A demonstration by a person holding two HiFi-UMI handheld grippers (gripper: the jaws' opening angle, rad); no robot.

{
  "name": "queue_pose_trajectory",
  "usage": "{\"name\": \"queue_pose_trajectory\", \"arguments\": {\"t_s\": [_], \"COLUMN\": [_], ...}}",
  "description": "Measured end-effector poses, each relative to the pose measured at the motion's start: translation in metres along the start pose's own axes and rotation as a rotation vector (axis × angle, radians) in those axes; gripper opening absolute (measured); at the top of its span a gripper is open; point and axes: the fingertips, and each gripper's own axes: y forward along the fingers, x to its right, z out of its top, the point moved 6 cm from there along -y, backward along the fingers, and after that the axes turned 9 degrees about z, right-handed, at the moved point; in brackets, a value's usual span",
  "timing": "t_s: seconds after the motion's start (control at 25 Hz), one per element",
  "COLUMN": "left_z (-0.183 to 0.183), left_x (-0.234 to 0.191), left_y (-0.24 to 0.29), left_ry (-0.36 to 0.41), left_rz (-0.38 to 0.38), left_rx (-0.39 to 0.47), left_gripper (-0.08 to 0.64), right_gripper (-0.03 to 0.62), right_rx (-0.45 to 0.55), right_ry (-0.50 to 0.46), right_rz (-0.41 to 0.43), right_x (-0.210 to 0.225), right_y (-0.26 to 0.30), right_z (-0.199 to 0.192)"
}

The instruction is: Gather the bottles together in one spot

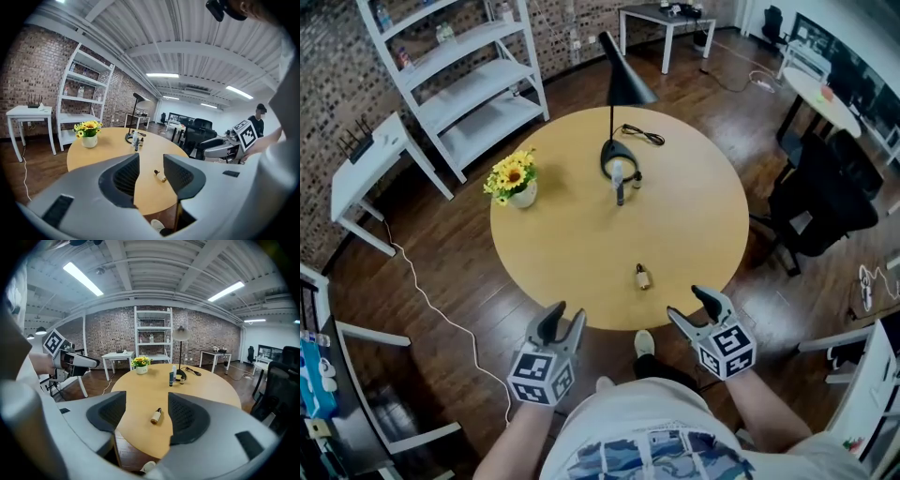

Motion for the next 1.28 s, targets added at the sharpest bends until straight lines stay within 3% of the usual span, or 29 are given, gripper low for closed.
{"name": "queue_pose_trajectory", "arguments": {"t_s": [0.2, 0.36, 0.64, 0.8, 1.04, 1.28], "left_z": [-0.019, -0.037, -0.078, -0.092, -0.083, -0.082], "left_x": [0.002, -0.001, -0.003, 0.0, 0.006, -0.014], "left_y": [-0.052, -0.082, -0.103, -0.105, -0.107, -0.114], "left_ry": [0.021, 0.006, -0.031, -0.034, -0.045, -0.036], "left_rz": [-0.042, -0.026, -0.027, -0.044, -0.082, -0.034], "left_rx": [0.019, 0.031, -0.077, -0.124, -0.056, -0.062], "left_gripper": [0.137, 0.138, 0.135, 0.135, 0.138, 0.138], "right_gripper": [0.304, 0.302, 0.302, 0.302, 0.302, 0.302], "right_rx": [-0.006, -0.019, -0.074, -0.078, -0.115, -0.187], "right_ry": [0.01, 0.036, 0.034, 0.029, 0.022, 0.023], "right_rz": [-0.027, -0.019, -0.017, -0.018, -0.012, -0.014], "right_x": [-0.052, -0.086, -0.124, -0.13, -0.123, -0.079], "right_y": [-0.028, -0.049, -0.063, -0.06, -0.044, 0.026], "right_z": [-0.016, -0.037, -0.058, -0.06, -0.076, -0.094]}}
